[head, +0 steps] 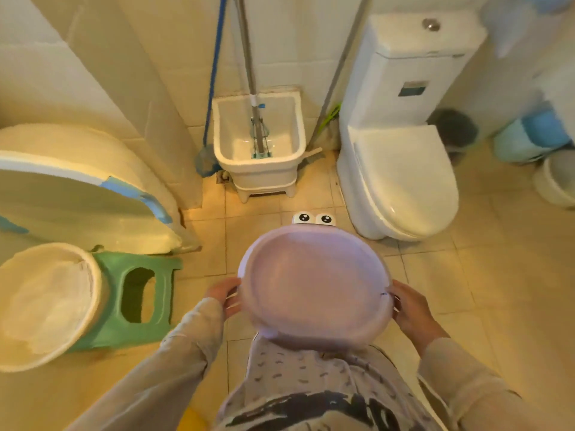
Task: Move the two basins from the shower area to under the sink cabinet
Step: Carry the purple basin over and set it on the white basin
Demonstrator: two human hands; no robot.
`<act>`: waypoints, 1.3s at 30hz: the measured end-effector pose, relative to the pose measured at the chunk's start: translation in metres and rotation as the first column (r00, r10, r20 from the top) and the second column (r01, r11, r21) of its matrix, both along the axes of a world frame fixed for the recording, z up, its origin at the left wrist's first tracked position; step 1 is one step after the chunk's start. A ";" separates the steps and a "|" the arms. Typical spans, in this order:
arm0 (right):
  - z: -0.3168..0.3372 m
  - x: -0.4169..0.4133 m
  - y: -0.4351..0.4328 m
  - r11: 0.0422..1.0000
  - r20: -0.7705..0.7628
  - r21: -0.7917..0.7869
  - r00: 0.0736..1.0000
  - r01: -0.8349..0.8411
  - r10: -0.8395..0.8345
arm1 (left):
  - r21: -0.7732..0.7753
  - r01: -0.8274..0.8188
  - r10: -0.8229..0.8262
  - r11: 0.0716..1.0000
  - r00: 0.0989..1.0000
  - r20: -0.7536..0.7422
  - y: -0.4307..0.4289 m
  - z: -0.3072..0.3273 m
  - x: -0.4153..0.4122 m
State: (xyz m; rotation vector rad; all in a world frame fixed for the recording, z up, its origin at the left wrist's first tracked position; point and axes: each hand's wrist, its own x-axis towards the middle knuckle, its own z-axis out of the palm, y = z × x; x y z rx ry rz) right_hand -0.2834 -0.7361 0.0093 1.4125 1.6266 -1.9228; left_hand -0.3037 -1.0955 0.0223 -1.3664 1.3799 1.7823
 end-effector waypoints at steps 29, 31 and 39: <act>0.027 0.338 0.223 0.517 -0.094 -0.074 0.510 0.853 -0.855 | -0.078 0.905 -0.903 0.418 0.404 -0.144 0.446 0.011 0.033; 0.029 0.347 0.257 0.574 -0.127 -0.011 0.569 0.819 -0.813 | -0.091 0.889 -0.886 0.450 0.430 -0.175 0.482 0.008 0.041; 0.034 0.354 0.370 0.482 -0.174 -0.094 0.462 0.871 -0.870 | -0.114 0.865 -0.862 0.488 0.457 -0.218 0.611 0.004 0.045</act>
